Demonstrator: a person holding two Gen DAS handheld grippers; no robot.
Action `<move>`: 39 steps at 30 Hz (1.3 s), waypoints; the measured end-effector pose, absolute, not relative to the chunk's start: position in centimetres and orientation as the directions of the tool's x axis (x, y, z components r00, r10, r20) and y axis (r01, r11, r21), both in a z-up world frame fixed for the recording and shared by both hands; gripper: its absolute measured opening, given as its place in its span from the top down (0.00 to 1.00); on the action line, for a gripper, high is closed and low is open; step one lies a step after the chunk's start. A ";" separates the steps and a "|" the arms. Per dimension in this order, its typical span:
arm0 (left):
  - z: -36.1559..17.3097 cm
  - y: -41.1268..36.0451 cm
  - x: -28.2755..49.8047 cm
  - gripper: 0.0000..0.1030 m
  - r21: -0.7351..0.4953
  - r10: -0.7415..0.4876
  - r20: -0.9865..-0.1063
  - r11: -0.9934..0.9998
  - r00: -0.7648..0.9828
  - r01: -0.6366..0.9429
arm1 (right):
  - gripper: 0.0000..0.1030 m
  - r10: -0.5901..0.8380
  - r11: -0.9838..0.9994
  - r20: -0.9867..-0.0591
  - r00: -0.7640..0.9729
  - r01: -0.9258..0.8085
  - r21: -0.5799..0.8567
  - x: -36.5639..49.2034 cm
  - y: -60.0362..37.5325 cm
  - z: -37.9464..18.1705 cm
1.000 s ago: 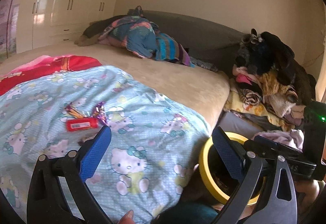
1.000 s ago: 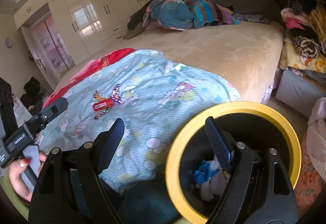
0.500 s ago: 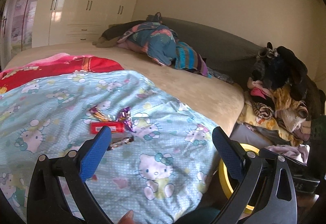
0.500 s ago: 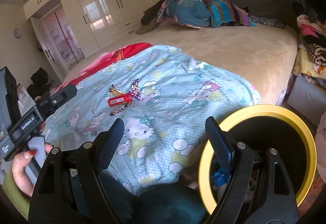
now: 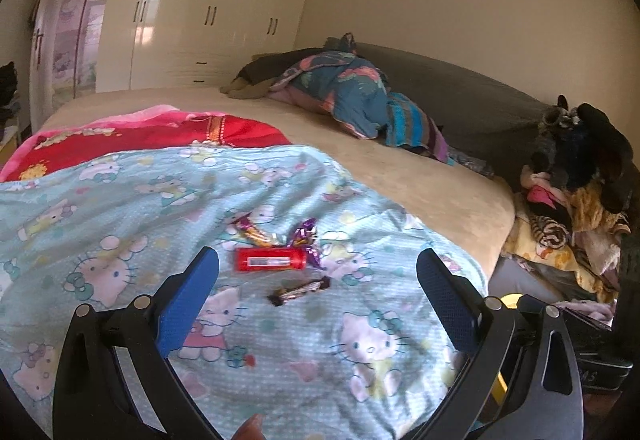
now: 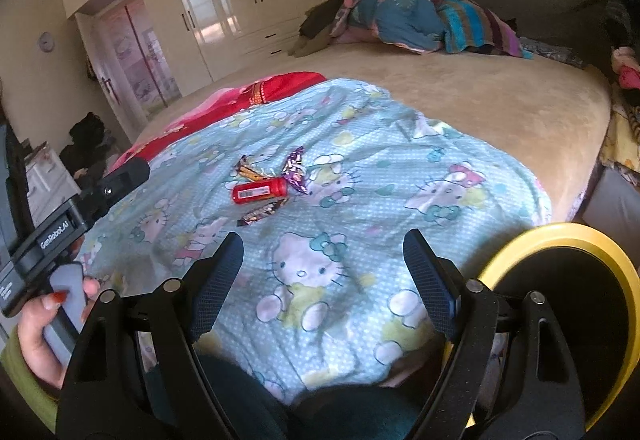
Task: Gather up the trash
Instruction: 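Withdraw both open tools from the bin toward the duvet, then grasp the brown candy wrapper with the right tool while the left tool grasps the pink wrapper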
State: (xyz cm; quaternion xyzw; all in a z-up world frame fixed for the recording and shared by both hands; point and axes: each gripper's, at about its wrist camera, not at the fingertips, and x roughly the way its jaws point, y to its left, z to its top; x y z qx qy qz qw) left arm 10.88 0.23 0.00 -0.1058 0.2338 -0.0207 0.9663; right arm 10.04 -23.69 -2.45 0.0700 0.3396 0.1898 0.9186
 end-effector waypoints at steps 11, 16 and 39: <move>-2.3 5.3 13.1 0.06 -0.247 -0.022 -0.500 0.962 0.866 -0.119 | 0.28 0.423 0.905 -0.620 0.661 -0.340 0.255 13.6 -19.4 -4.3; -3.7 7.7 14.7 0.07 -0.275 -0.006 -0.540 0.947 0.842 -0.169 | 0.28 0.439 0.896 -0.644 0.626 -0.361 0.260 15.6 -17.6 -5.7; -10.0 9.3 29.0 0.36 -0.400 -0.209 -0.685 0.909 0.699 -0.121 | 0.61 0.512 0.853 -0.759 0.404 -0.342 0.394 25.7 -10.8 -13.0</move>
